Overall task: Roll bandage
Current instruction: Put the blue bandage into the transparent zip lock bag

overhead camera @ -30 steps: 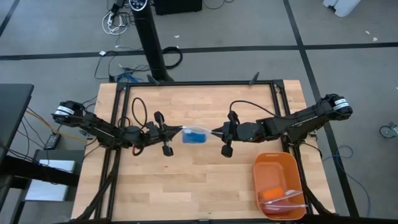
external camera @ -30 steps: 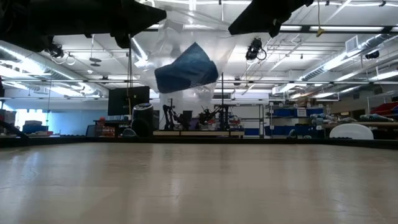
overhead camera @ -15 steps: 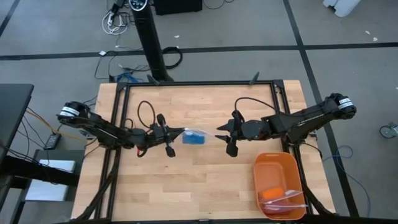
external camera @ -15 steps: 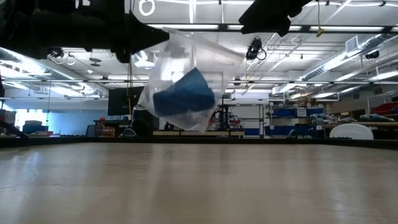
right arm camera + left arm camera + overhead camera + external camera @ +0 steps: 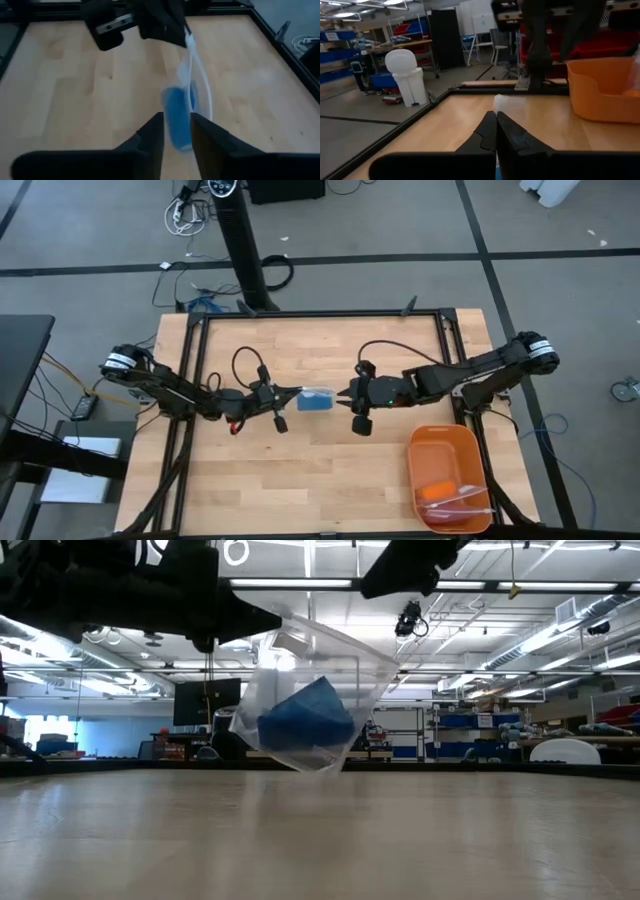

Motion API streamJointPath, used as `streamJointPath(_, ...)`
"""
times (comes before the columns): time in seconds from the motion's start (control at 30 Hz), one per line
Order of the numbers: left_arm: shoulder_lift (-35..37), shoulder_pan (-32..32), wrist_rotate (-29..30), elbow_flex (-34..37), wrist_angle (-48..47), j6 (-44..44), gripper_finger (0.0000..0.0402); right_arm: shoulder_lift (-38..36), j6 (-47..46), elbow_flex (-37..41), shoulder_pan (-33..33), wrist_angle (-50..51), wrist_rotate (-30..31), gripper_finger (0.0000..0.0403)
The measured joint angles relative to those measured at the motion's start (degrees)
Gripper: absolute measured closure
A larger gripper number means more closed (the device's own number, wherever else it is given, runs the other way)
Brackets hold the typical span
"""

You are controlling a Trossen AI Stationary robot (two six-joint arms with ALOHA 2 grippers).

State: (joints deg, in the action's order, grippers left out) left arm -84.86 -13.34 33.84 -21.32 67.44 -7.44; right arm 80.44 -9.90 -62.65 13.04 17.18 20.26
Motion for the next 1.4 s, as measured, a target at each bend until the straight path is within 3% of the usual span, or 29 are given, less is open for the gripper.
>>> streamJointPath(0.2,0.0,-0.31,-0.29,0.02,-1.58,0.22,0.0401,5.04,6.79,-1.8,-0.71,-2.76,1.02,0.039)
streamJointPath(0.27,0.0,-0.31,-0.98,0.04,-1.59,0.2,0.0401,6.4,9.61,-3.69,-1.37,-2.7,1.03,0.0398)
streamJointPath(0.6,0.02,-0.31,-2.0,-0.34,-1.25,-0.02,0.0401,13.96,11.92,-12.27,-5.44,7.09,-5.03,0.0399)
streamJointPath(0.87,0.04,-0.31,-4.07,-2.12,-1.84,-1.14,0.0401,15.91,12.13,-12.4,-7.02,6.22,-4.49,0.0398)
streamJointPath(1.07,0.04,-0.33,-4.56,-3.54,-1.6,-1.9,0.0401,17.45,12.19,-12.41,-7.77,6.6,-9.38,0.0397)
streamJointPath(1.2,0.04,-0.67,-4.58,-3.78,-0.96,-2.71,0.0401,19.47,12.34,-12.37,-6.52,7.05,-8.71,0.0397)
streamJointPath(1.4,0.04,-2.19,-4.25,-3.78,-1.14,-2.49,0.0401,18.64,10.79,-12.35,-1.95,5.39,-1.88,0.0401)
